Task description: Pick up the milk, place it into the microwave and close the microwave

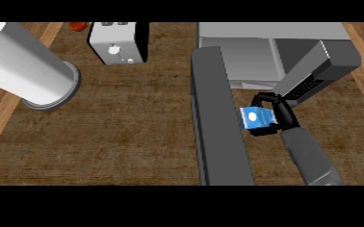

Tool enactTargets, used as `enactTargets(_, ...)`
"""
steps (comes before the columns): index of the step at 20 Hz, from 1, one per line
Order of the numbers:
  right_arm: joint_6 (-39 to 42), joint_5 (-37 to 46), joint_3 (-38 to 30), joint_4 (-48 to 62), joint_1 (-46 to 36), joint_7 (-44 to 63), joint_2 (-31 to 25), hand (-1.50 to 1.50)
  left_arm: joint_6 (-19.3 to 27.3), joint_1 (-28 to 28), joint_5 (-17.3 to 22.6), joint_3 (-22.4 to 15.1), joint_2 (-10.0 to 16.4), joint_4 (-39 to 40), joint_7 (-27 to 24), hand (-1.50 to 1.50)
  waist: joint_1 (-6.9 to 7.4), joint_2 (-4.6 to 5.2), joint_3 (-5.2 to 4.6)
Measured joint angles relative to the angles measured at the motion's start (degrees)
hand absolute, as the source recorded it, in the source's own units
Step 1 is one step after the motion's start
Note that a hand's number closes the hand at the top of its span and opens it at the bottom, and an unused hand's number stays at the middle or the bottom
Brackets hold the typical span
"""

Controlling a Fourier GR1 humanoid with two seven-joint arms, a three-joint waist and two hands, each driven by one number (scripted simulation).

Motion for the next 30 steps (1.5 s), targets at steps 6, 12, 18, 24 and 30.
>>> enactTargets(6,-2.28,-0.19,1.03,-5.46,-2.43,4.67,2.71,1.5,-1.59,0.45,2.21,2.48,0.54,0.94,0.0,-1.5,-0.69,-0.28,-0.09)
enactTargets(12,-2.85,-0.8,0.99,-7.7,-7.89,12.46,3.19,1.5,-2.23,-1.38,3.73,4.73,0.64,2.09,1.7,-1.5,-0.61,-0.18,-0.08)
enactTargets(18,-2.62,-0.12,0.62,-3.32,-15.19,18.25,1.25,1.5,-2.47,-4.38,4.12,6.41,0.24,4.52,2.69,-1.5,0.25,0.24,-0.06)
enactTargets(24,-10.63,1.88,-0.14,2.59,-20.84,21.85,1.07,1.5,-3.71,-6.19,5.11,7.52,1.1,5.19,4.18,-1.5,1.76,0.99,0.02)
enactTargets(30,-18.9,1.98,-2.46,6.8,-23.87,25.93,-0.36,1.5,-4.35,-9.31,6.0,8.53,2.0,6.48,5.78,-1.5,3.46,2.01,0.07)
